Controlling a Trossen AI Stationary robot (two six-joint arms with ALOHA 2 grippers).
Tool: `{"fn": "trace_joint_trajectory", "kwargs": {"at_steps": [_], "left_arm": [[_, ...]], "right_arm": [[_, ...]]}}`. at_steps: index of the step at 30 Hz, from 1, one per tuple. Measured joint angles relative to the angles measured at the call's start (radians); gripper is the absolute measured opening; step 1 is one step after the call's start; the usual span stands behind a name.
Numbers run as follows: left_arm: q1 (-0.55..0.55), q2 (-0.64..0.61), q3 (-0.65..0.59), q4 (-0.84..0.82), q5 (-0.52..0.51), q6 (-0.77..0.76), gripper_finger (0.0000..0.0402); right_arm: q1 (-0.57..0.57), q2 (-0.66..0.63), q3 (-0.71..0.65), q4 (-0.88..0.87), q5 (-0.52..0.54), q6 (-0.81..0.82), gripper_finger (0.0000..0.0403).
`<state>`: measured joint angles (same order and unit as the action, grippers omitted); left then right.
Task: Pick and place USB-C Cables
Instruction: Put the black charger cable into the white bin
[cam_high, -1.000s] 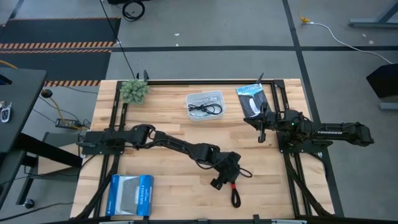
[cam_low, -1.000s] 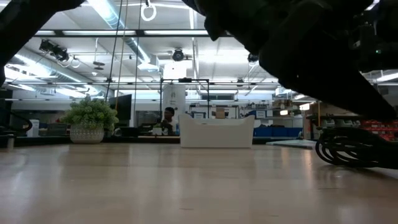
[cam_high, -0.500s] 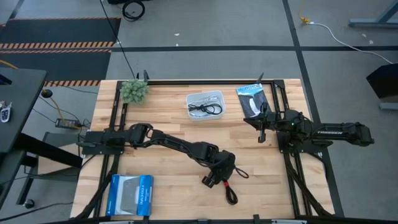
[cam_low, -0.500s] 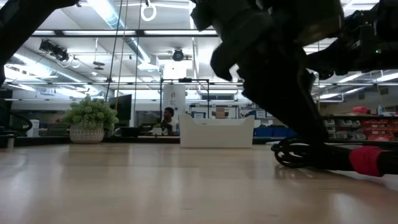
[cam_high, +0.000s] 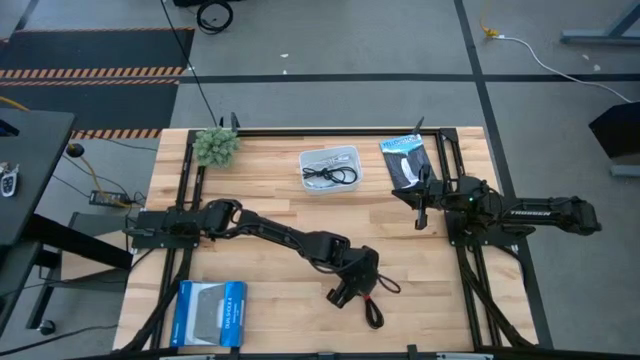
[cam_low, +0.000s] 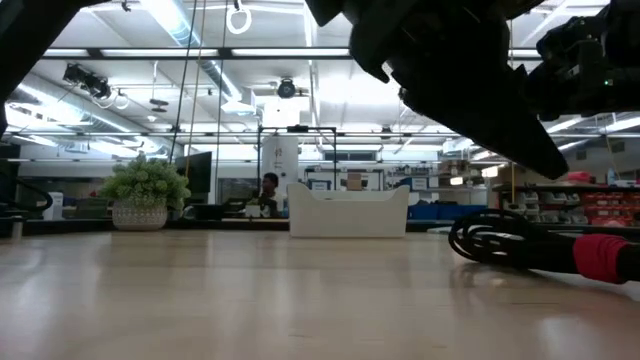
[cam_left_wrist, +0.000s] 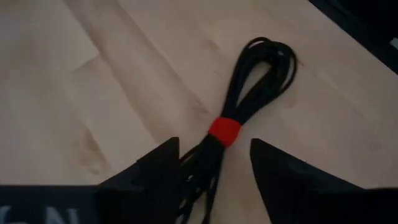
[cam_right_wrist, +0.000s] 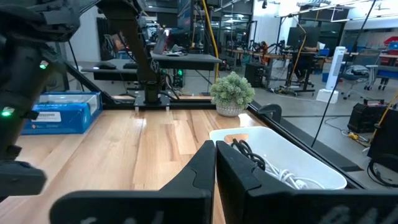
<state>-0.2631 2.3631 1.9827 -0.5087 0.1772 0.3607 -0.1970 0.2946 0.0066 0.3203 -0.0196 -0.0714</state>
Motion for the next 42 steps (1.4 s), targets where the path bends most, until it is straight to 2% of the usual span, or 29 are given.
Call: {"fn": "trace_joint_trajectory", "kwargs": {"at_steps": [5, 8, 18, 26, 39, 42], "left_arm": [[-0.014, 0.012, -0.001, 0.0, -0.001, 0.058, 0.0258], [-0.016, 0.022, 0.002, 0.019, -0.001, 0.127, 0.0272], [0.003, 0.074, 0.0, 0.014, -0.112, 0.16, 0.0252], [0.014, 0.088, 0.002, -0.002, -0.109, 0.158, 0.021], [0.014, 0.088, 0.002, -0.023, -0.11, 0.16, 0.0061], [0.014, 0.079, 0.001, -0.029, -0.113, 0.16, 0.0052]], "right_arm": [[0.0, 0.0, 0.0, 0.0, 0.0, 0.0, 0.002], [0.0, 0.0, 0.0, 0.0, 0.0, 0.0, 0.002], [0.0, 0.0, 0.0, 0.0, 0.0, 0.0, 0.002], [0.0, 0.0, 0.0, 0.0, 0.0, 0.0, 0.002], [0.0, 0.0, 0.0, 0.0, 0.0, 0.0, 0.002], [0.0, 0.0, 0.0, 0.0, 0.0, 0.0, 0.002]]}}
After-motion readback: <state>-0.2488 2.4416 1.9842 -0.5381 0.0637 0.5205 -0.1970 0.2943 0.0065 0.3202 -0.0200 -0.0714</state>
